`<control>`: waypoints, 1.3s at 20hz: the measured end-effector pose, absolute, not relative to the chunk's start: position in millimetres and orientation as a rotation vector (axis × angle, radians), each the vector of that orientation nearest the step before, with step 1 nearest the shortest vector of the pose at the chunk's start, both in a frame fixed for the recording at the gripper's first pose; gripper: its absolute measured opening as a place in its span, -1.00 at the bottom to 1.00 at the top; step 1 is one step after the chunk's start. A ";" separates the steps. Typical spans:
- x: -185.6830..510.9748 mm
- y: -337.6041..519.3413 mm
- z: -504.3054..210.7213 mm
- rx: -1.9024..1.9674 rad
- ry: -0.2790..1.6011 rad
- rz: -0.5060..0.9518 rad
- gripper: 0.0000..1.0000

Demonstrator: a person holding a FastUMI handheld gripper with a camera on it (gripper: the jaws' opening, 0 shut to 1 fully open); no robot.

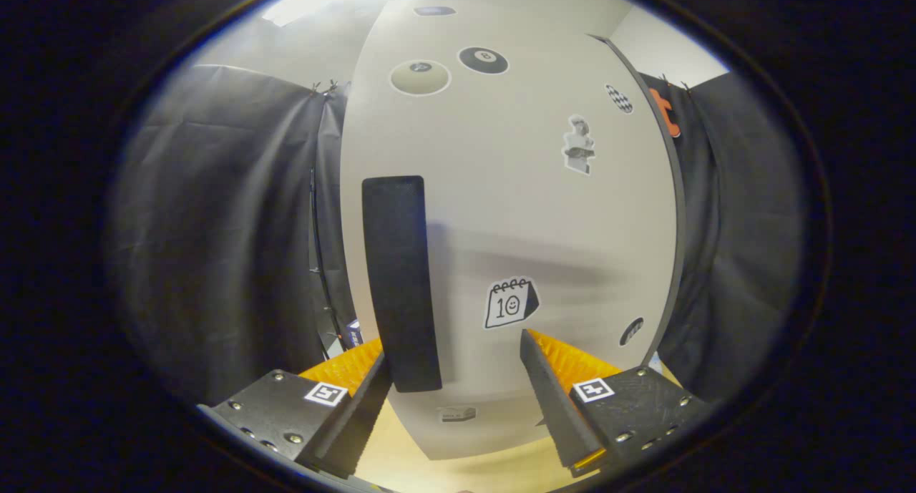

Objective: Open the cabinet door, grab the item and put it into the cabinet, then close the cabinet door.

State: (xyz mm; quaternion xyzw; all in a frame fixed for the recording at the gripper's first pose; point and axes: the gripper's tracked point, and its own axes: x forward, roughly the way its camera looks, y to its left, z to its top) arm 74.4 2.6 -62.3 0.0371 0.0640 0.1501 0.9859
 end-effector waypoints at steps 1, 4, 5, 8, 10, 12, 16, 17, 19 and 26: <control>75.9 4.1 -62.0 0.077 0.127 0.298 0.97; 82.4 8.5 -63.3 0.062 0.120 0.289 0.97; 83.1 9.6 -62.9 0.062 0.124 0.288 0.97; 87.3 13.4 -63.2 0.072 0.131 0.282 0.97; 90.6 15.9 -63.0 0.083 0.135 0.271 0.97; 93.7 15.9 -63.2 0.088 0.133 0.232 0.97; 105.2 9.5 -62.8 0.089 0.115 0.155 0.97; 106.2 10.7 -62.9 0.094 0.111 0.140 0.97; 112.1 10.3 -62.8 0.094 0.097 0.115 0.98; 120.1 10.3 -64.7 0.087 0.070 0.073 0.98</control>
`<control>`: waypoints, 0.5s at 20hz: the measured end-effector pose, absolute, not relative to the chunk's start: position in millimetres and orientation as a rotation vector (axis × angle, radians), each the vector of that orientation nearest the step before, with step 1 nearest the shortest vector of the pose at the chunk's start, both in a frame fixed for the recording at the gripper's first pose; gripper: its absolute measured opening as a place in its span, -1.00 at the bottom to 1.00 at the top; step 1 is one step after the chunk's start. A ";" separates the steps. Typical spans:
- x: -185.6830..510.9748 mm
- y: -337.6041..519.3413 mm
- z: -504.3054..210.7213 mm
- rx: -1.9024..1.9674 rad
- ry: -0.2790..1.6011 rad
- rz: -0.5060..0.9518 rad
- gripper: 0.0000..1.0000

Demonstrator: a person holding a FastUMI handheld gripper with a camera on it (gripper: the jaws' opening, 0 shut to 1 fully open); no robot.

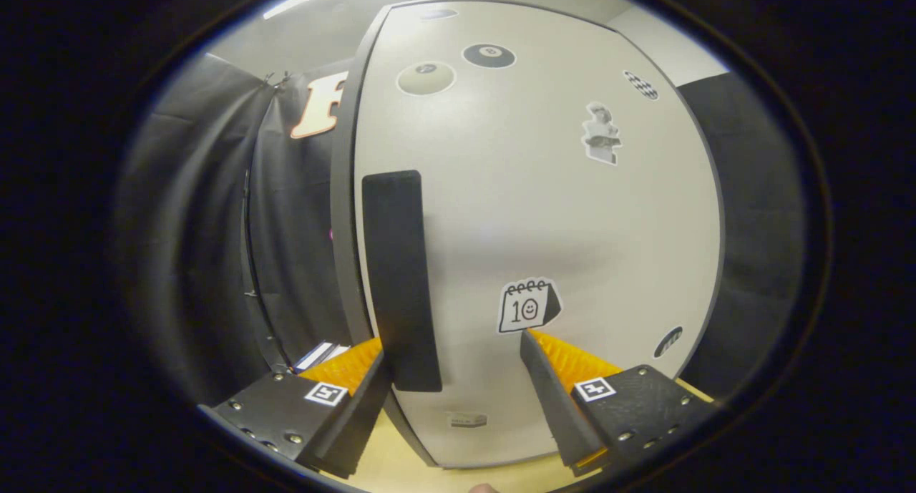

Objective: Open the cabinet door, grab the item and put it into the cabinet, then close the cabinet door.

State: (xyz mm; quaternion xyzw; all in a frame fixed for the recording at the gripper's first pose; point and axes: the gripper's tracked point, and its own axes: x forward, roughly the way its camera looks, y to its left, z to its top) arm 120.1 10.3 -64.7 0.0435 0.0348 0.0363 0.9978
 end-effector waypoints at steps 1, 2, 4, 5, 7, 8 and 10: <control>118.7 9.3 -63.8 0.085 0.062 0.074 0.98; 120.0 10.5 -63.9 0.086 0.060 0.074 0.99; 118.8 10.9 -63.7 0.083 0.064 0.081 0.98; 118.5 10.9 -64.4 0.080 0.068 0.086 0.98; 116.0 11.7 -64.4 0.088 0.077 0.094 0.99; 112.5 10.9 -64.2 0.088 0.082 0.094 0.99; 94.3 9.0 -61.8 0.073 0.086 0.101 0.98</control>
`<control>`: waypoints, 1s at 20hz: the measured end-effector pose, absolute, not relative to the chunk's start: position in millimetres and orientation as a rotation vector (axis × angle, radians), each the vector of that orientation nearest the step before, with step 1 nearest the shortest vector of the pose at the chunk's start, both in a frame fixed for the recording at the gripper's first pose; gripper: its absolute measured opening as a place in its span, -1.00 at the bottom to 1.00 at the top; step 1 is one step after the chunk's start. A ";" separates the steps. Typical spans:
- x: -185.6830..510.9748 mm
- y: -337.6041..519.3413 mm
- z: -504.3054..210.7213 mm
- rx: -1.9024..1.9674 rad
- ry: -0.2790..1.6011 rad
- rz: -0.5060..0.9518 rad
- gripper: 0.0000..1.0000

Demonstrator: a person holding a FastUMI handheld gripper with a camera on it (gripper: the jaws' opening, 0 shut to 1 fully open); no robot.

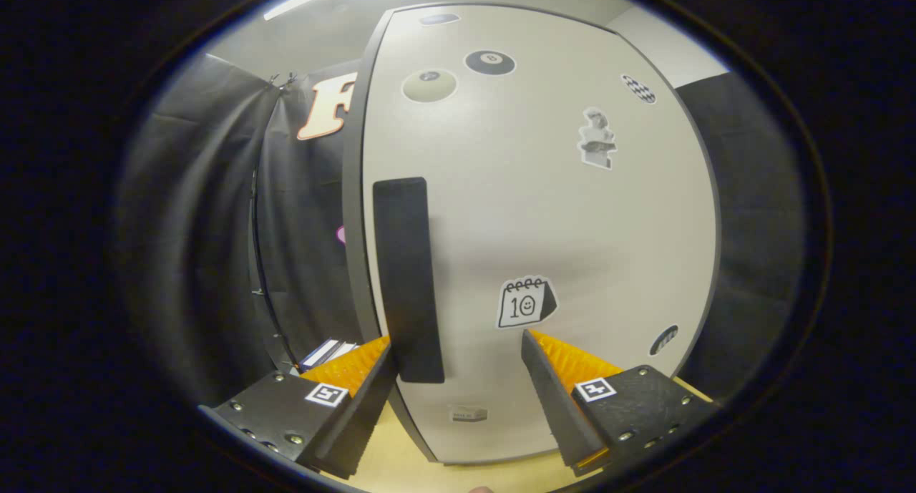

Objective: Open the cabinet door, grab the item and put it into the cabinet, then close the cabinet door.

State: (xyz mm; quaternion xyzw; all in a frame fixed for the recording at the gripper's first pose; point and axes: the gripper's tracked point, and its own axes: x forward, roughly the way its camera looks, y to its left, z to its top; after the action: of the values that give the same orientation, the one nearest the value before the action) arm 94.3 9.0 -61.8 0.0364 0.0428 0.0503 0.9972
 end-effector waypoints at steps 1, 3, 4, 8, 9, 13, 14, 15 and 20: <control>81.8 6.8 -59.3 0.063 0.083 0.106 0.99; 51.1 -0.9 -53.5 0.051 0.076 0.110 0.99; 34.8 -6.6 -51.5 0.045 0.068 0.101 0.99; -32.3 -38.7 -45.5 -0.009 0.052 0.048 0.99; -48.1 -44.9 -40.7 -0.008 0.044 0.040 0.99; -110.5 -71.0 -26.8 0.018 0.014 -0.016 0.99; -123.4 -73.7 -25.0 0.021 0.009 -0.022 0.99; -138.0 -78.5 -26.5 0.016 0.006 -0.034 0.98; -176.1 -95.2 -21.3 0.034 0.007 -0.069 0.99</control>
State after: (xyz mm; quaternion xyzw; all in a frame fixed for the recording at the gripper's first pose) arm -176.1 -95.2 -21.3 0.0169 0.0035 -0.0343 0.9993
